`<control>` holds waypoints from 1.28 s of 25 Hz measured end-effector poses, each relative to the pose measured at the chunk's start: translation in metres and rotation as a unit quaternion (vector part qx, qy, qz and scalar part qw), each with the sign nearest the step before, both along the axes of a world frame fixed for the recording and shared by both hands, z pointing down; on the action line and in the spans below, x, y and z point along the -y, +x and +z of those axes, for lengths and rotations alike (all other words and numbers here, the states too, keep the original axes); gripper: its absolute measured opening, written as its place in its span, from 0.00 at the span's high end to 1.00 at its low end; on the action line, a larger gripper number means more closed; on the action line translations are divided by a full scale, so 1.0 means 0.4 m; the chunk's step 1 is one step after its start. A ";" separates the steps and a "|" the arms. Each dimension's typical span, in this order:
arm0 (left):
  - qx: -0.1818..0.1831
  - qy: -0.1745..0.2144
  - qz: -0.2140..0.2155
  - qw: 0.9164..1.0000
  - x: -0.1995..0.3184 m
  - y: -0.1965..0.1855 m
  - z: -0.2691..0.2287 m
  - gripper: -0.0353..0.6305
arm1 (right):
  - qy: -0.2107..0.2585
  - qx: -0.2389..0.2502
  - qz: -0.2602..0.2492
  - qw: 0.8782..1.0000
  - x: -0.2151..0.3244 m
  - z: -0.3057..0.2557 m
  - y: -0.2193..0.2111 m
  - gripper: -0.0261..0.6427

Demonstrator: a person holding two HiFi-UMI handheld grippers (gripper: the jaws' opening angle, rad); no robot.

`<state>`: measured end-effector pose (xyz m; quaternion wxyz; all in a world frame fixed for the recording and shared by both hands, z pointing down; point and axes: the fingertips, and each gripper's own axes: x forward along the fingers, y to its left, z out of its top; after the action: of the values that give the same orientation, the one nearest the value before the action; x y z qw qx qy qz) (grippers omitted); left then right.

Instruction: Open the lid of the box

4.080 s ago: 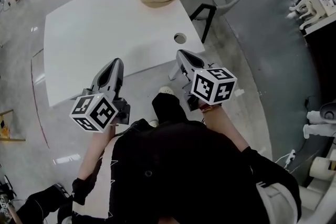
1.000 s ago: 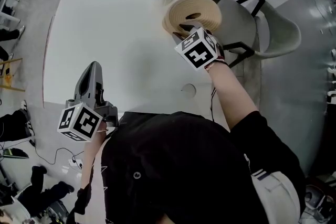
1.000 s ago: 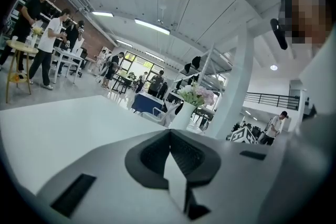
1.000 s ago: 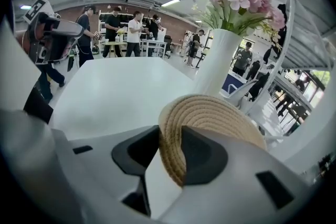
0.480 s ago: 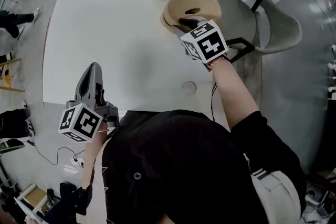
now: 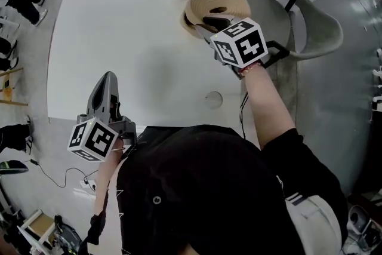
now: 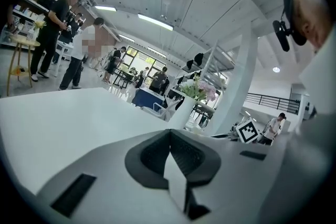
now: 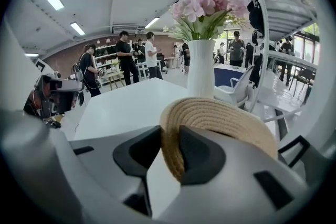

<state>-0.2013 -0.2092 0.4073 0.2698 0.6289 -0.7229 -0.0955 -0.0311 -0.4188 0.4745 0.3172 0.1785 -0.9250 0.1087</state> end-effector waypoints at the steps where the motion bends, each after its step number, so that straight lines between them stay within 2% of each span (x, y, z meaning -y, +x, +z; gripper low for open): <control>1: -0.002 -0.001 0.001 1.000 0.001 0.003 0.003 0.93 | -0.003 0.007 0.002 1.000 0.000 -0.007 0.000 0.79; 8: -0.005 -0.001 0.000 1.000 -0.001 0.010 0.007 0.93 | -0.014 0.044 0.007 0.999 0.009 -0.056 0.009 0.80; 14: -0.010 -0.001 -0.002 1.000 0.002 -0.003 0.016 0.93 | -0.009 0.055 0.015 0.998 0.013 -0.076 0.007 0.80; 32: -0.010 0.003 0.025 1.000 0.022 0.007 0.001 0.93 | -0.003 0.124 0.061 0.990 0.018 -0.180 0.053 0.82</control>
<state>-0.1984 -0.2179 0.4079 0.2777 0.6463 -0.7040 -0.0976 -0.0100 -0.4259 0.4023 0.1930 0.2185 -0.9444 0.1518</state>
